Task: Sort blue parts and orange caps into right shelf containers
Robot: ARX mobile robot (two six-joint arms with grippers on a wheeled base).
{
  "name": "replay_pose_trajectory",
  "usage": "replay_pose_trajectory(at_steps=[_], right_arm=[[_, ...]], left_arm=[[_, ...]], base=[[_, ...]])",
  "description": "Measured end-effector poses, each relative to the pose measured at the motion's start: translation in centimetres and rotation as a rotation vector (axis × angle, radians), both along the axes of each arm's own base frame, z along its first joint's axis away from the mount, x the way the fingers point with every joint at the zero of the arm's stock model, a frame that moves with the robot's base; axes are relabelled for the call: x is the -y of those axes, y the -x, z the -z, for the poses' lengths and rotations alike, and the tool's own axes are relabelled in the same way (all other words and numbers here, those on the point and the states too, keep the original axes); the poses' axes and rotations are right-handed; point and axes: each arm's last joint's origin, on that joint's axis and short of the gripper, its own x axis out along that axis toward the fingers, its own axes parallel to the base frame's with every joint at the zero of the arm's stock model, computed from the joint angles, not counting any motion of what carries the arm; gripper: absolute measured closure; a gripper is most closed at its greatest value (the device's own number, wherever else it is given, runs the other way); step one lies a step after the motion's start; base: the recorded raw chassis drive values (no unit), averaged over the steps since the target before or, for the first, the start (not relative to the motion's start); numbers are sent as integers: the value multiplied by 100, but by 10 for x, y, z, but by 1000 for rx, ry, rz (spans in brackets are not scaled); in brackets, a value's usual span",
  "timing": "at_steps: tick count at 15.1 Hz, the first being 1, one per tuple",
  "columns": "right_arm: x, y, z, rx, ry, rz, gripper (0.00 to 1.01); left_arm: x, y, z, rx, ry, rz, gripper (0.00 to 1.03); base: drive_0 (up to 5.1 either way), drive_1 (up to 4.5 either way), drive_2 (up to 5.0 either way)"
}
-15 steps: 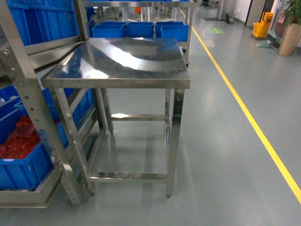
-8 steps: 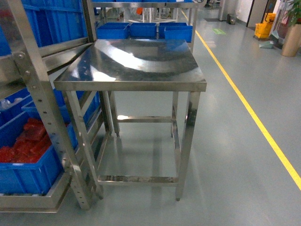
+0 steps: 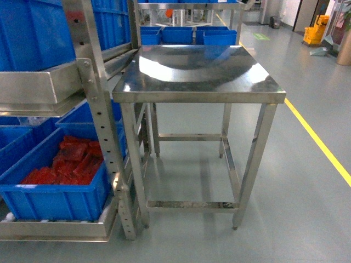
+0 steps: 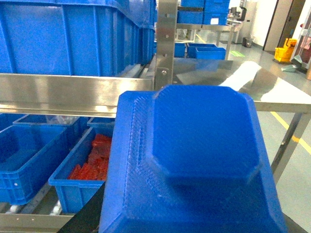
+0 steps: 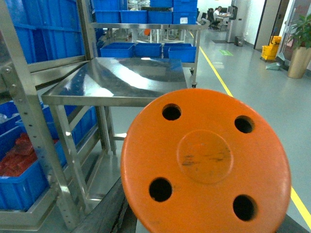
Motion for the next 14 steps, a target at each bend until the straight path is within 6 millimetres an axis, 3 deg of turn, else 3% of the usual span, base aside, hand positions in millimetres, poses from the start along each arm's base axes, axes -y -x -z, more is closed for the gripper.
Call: replay_pose_trajectory(at_steps=[14], right_arm=[[0,0,0,-3,0,-2,59]], left_arm=[[0,0,0,-3,0,1,60]], base=[[-496,149,322]])
